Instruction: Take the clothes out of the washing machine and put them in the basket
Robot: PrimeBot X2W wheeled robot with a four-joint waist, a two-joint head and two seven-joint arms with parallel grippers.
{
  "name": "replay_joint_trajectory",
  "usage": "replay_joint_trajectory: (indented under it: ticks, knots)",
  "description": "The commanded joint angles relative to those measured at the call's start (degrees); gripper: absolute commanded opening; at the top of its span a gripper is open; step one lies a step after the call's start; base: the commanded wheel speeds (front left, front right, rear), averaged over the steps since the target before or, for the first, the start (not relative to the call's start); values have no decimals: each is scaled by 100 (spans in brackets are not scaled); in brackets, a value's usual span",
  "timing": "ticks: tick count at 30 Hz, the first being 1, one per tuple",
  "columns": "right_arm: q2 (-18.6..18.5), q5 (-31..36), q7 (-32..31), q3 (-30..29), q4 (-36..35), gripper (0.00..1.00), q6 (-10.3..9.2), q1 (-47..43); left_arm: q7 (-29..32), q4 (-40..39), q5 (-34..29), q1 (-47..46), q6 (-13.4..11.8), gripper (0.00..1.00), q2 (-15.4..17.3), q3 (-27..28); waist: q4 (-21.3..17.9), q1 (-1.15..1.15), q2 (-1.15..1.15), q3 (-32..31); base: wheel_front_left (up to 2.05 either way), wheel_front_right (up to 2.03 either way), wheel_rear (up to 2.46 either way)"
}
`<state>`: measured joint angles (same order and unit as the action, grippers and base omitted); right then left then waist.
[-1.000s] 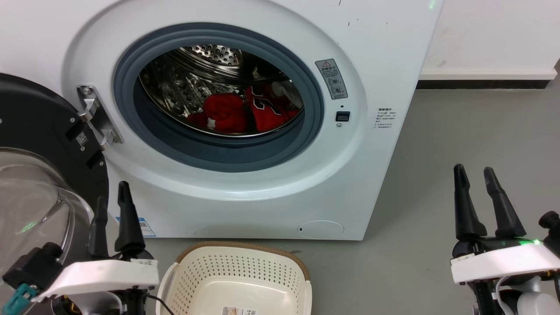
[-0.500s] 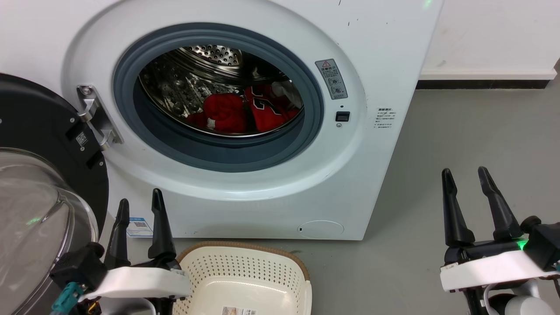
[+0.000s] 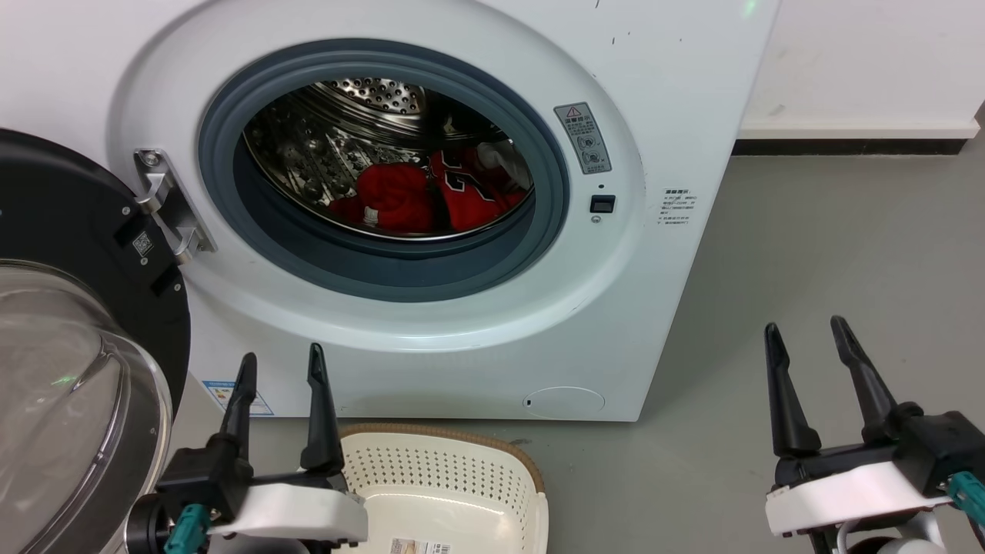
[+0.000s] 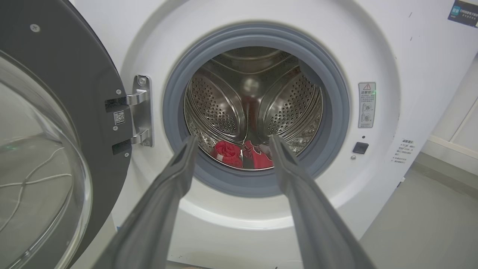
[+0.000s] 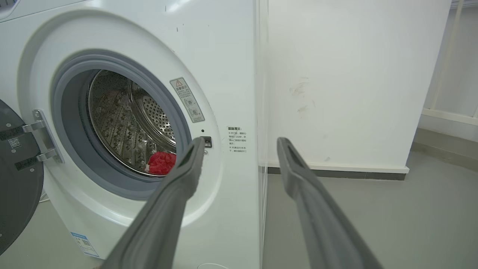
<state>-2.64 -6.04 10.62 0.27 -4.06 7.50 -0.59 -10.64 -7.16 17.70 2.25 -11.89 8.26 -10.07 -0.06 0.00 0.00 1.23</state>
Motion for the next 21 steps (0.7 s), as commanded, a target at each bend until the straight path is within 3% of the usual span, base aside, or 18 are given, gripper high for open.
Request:
replay_joint_trajectory:
  ticks: [1, 15, 21]
  knots:
    - [-28, 110, 44, 5, 9, 100, -2, -54, -42, -8, -120, 50, -45, 100, 43, -52, -2, 0, 0, -3, 0, 0, 0]
    - [-31, 633, 217, 171, 185, 100, -2, -169, -219, 89, -693, 140, -94, 100, 108, -315, -12, 0, 0, -10, 0, 0, 0]
    - [-32, 712, 283, 195, 306, 100, -2, -204, -286, 177, -869, 239, 17, 100, 20, -261, -15, 0, 0, -23, 0, 0, 0]
